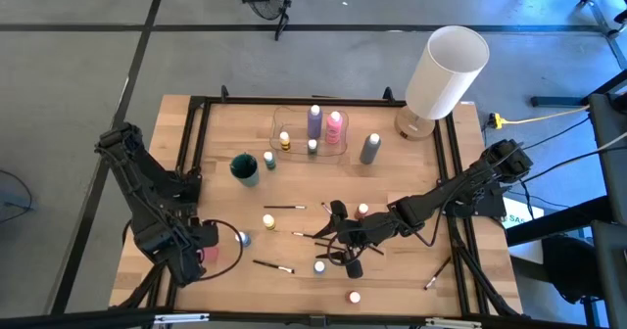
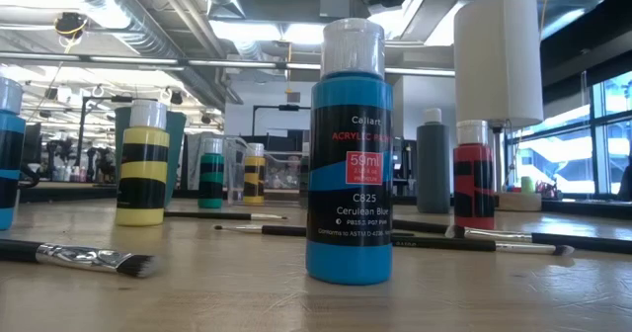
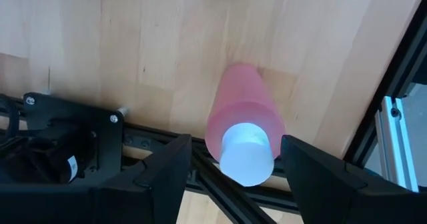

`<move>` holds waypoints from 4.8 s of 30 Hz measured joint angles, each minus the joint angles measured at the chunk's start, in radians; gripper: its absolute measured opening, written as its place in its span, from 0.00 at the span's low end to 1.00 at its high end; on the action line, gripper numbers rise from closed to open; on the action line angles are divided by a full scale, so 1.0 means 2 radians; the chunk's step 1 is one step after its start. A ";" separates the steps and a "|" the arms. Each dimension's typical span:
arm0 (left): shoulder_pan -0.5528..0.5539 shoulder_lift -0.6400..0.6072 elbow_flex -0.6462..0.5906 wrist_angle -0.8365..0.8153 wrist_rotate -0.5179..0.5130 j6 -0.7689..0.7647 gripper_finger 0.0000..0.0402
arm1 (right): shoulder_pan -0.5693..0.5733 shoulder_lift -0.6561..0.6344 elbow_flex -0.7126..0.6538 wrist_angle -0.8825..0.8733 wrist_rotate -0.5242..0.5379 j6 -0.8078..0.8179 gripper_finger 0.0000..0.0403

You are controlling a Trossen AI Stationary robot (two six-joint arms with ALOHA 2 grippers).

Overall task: Pick & Place Paint Supplies
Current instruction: Put the pink paint bottle into the transparent bin

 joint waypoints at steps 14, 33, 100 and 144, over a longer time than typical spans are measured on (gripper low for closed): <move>0.003 -0.005 -0.047 0.032 0.040 0.009 0.57 | 0.000 0.000 0.000 0.000 0.000 0.000 0.59; 0.003 -0.005 -0.047 0.038 0.014 0.051 0.29 | 0.000 0.000 0.000 -0.005 0.000 0.000 0.59; 0.093 -0.008 0.235 -0.055 -0.092 0.280 0.29 | 0.000 0.020 0.000 -0.008 0.001 0.037 0.59; 0.512 -0.006 0.289 -0.055 -0.130 0.757 0.29 | 0.123 0.093 0.000 0.208 0.075 0.033 0.59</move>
